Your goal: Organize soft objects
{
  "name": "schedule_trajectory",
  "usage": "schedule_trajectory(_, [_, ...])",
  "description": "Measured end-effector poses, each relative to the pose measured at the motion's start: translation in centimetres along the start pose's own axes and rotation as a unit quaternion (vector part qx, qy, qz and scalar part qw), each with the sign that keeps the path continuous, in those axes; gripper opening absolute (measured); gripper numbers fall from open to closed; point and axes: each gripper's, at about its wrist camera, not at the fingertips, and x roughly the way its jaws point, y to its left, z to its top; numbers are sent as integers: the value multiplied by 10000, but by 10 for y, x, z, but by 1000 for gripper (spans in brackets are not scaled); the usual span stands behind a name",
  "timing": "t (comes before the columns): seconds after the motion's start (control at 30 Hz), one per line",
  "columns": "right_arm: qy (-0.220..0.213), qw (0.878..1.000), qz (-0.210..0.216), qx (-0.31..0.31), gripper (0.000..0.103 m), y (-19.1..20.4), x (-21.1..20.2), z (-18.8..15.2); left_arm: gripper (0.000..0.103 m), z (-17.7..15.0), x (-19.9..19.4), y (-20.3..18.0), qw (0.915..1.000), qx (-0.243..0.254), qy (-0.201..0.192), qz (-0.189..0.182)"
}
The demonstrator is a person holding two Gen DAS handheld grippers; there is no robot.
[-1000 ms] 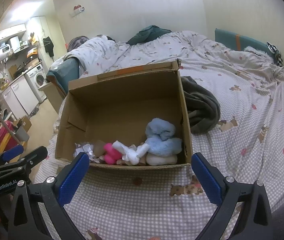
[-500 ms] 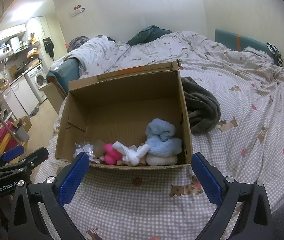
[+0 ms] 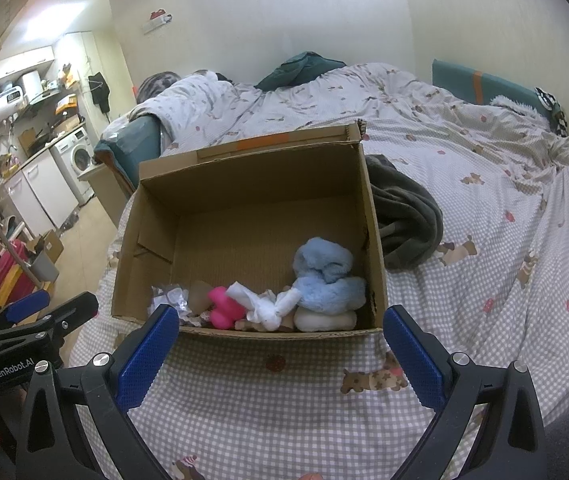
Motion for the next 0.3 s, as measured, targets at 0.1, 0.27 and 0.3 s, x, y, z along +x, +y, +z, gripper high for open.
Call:
schedule_trajectory(0.1, [2,10000,9,4,103,0,0,0,103,2,0,0,10000,12,6,-38])
schedule_trajectory(0.27, [-10,10000,33,-29,103,1,-2,3,103,3,-1,-1,10000,-12,-6,22])
schedule_trajectory(0.3, [-13,10000,38,-35,103,2,-2,3,103,3,0,-1,10000,-26,1,31])
